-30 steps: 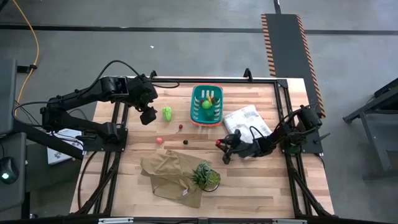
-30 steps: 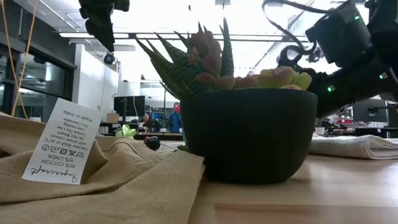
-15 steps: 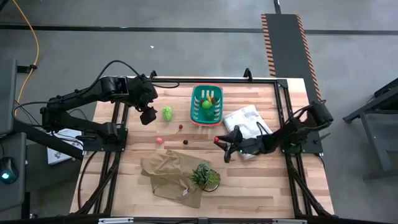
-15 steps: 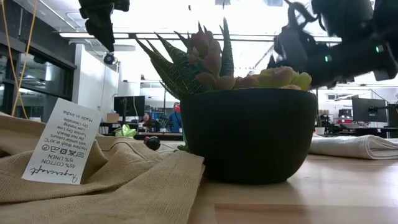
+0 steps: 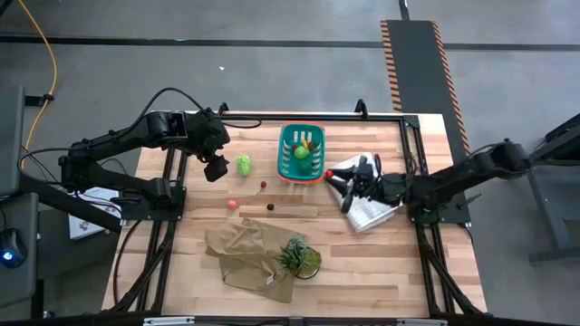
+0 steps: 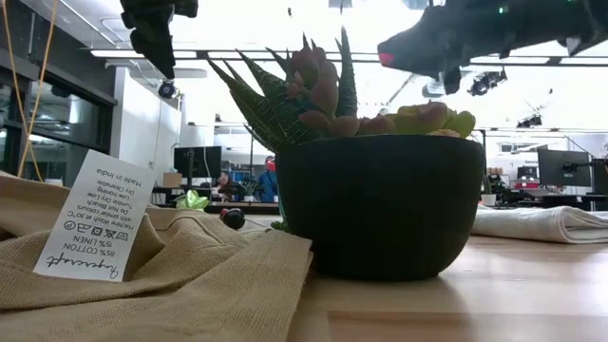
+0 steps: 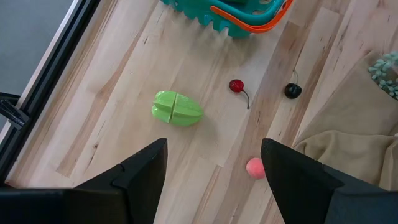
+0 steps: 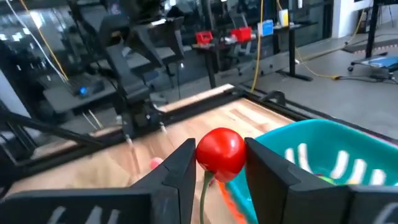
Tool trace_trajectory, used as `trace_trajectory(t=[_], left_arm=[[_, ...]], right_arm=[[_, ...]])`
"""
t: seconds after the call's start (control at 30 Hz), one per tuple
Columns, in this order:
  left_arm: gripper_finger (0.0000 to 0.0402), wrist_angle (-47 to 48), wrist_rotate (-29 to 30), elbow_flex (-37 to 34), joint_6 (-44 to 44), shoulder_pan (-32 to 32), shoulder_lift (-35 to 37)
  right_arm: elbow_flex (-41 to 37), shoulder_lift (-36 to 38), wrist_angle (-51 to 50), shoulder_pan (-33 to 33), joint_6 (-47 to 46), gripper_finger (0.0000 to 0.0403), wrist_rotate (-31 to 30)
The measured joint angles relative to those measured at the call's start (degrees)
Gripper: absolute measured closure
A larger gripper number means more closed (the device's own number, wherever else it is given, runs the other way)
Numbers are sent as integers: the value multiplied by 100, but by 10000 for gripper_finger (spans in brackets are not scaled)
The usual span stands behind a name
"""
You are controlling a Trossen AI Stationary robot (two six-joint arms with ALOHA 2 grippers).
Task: Pick and placing Produce into tupperware
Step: Put the red cherry into the green basket
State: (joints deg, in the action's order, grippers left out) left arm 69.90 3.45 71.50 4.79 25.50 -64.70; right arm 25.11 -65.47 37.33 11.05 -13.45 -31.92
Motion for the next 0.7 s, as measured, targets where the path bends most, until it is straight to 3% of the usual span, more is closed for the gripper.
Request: trace_trajectory(t=[0.23, 0.43, 0.7], left_arm=[[153, 0, 0, 0, 0, 0, 0], [153, 0, -1, 0, -1, -1, 0], [153, 1, 1, -2, -2, -2, -1]], right_arm=[[1102, 837, -2744, -505, 466, 299, 376], [1998, 816, -3650, -1060, 992, 299, 778], [2999, 106, -4526, -2138, 615, 299, 2037]])
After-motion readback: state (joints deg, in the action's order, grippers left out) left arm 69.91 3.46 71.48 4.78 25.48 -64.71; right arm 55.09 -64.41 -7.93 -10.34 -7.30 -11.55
